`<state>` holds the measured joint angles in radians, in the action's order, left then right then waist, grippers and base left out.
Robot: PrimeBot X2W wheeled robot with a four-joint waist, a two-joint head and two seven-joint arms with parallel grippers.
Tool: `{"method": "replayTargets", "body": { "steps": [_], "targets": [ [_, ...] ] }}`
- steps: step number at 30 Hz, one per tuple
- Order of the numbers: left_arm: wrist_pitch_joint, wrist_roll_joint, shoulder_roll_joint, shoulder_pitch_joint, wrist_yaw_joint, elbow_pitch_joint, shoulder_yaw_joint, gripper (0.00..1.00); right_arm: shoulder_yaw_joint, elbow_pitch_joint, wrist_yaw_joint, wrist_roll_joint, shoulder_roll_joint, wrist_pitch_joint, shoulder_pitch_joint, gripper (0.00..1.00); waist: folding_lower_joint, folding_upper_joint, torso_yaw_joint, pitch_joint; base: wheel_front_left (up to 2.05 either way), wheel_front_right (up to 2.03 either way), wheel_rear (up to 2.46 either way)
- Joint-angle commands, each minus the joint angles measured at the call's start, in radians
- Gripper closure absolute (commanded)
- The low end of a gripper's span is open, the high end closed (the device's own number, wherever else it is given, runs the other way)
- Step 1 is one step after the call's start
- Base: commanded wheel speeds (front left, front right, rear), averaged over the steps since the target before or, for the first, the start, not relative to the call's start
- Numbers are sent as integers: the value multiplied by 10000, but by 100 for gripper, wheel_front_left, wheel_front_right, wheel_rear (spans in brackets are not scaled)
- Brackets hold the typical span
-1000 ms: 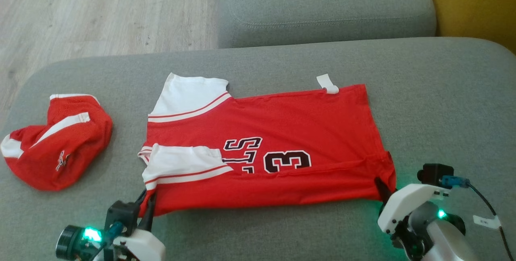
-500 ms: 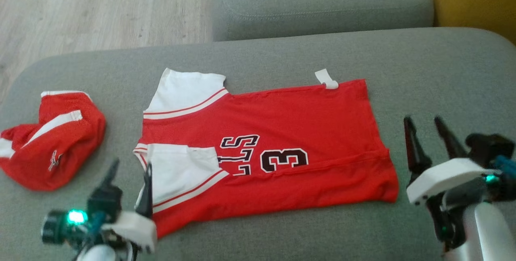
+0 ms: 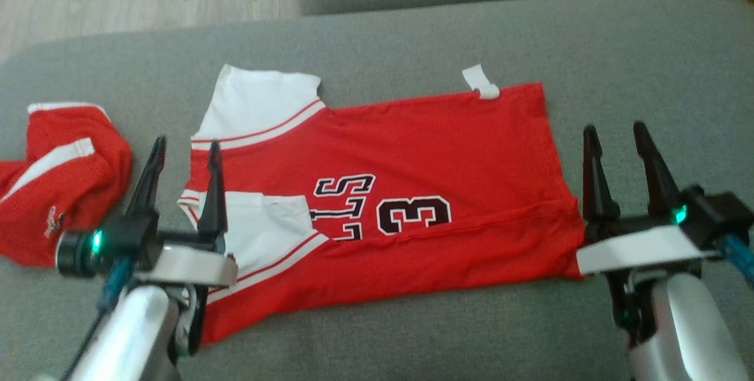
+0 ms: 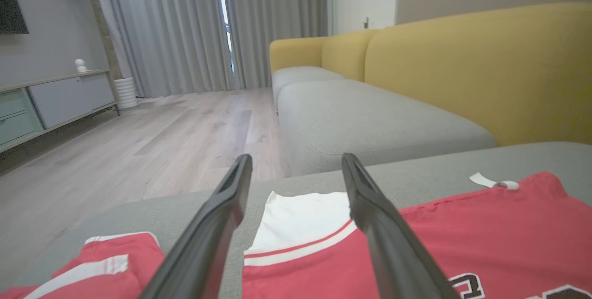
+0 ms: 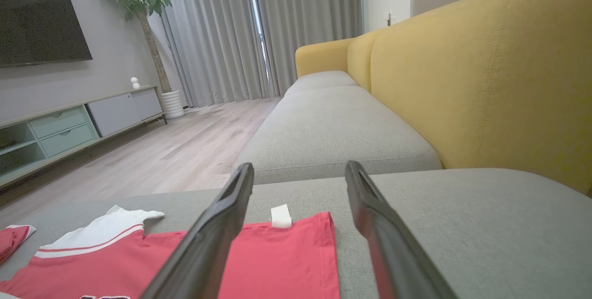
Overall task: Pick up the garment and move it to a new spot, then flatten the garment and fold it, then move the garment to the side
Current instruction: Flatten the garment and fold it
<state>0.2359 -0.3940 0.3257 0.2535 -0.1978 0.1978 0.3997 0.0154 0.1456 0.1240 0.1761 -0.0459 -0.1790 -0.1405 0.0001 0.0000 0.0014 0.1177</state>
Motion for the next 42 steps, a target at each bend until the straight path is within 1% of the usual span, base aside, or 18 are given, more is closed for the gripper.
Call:
{"method": "replayTargets", "body": {
  "steps": [1,3,8,9,11,13,14,18,20,24,31,36,38,42],
  "targets": [
    [-166,102,416,951,218,-141,-276,0,278,-297,67,3,-45,-129,-697,0,-1,0,-90,431,0,0,0],
    [-704,173,755,1626,769,235,-46,0,291,-254,67,-15,-44,-116,-1054,0,-1,0,-137,781,0,0,0],
    [-2500,222,1660,4003,2703,1525,640,0,420,-275,67,-297,-44,202,-2037,0,-1,0,-348,1780,0,0,0],
    [-2868,213,1818,4492,2943,1817,817,0,452,-287,67,-348,-44,248,-2230,0,-1,0,-416,1964,0,0,0],
    [-3542,190,2117,5450,3185,2366,1224,0,501,-295,67,-408,-44,334,-2615,0,-1,0,-543,2318,0,0,0],
    [-4135,58,2358,6330,3263,2850,1678,0,493,-330,67,-370,-44,371,-2959,0,-1,0,-667,2639,0,0,0],
    [-4135,58,2358,6330,3263,2850,1678,0,493,-330,67,-370,-44,371,-2959,0,-1,0,-667,2639,0,0,0],
    [-5200,-852,2883,7649,3279,3446,3110,0,490,-368,67,-285,-44,371,-3475,0,-1,0,-895,3139,0,0,0],
    [-5618,-1293,3206,8176,3281,3733,3653,0,555,-412,67,-234,-44,374,-3673,0,-1,0,-1028,3365,0,0,0],
    [-6058,-1817,3700,8941,3282,4560,4223,0,786,-437,67,217,-44,252,-3933,0,-1,0,-1308,3705,0,0,0],
    [-6272,-2921,3829,9526,3283,5246,4889,0,758,-341,67,431,-43,29,-3918,0,-1,0,-1486,3959,0,0,0],
    [-6679,-3725,3798,9691,3284,5459,5334,0,555,-179,67,477,-43,-86,-3873,0,-1,0,-1519,4005,0,0,0],
    [-7040,-4269,3783,9775,3284,5593,5473,0,554,-161,67,486,-43,-119,-3881,0,-1,0,-1550,4062,0,0,0],
    [-7666,-5137,3706,9849,3284,5877,5377,0,538,-188,67,488,-43,-128,-3950,0,-1,0,-1601,4174,0,0,0]
  ]
}}
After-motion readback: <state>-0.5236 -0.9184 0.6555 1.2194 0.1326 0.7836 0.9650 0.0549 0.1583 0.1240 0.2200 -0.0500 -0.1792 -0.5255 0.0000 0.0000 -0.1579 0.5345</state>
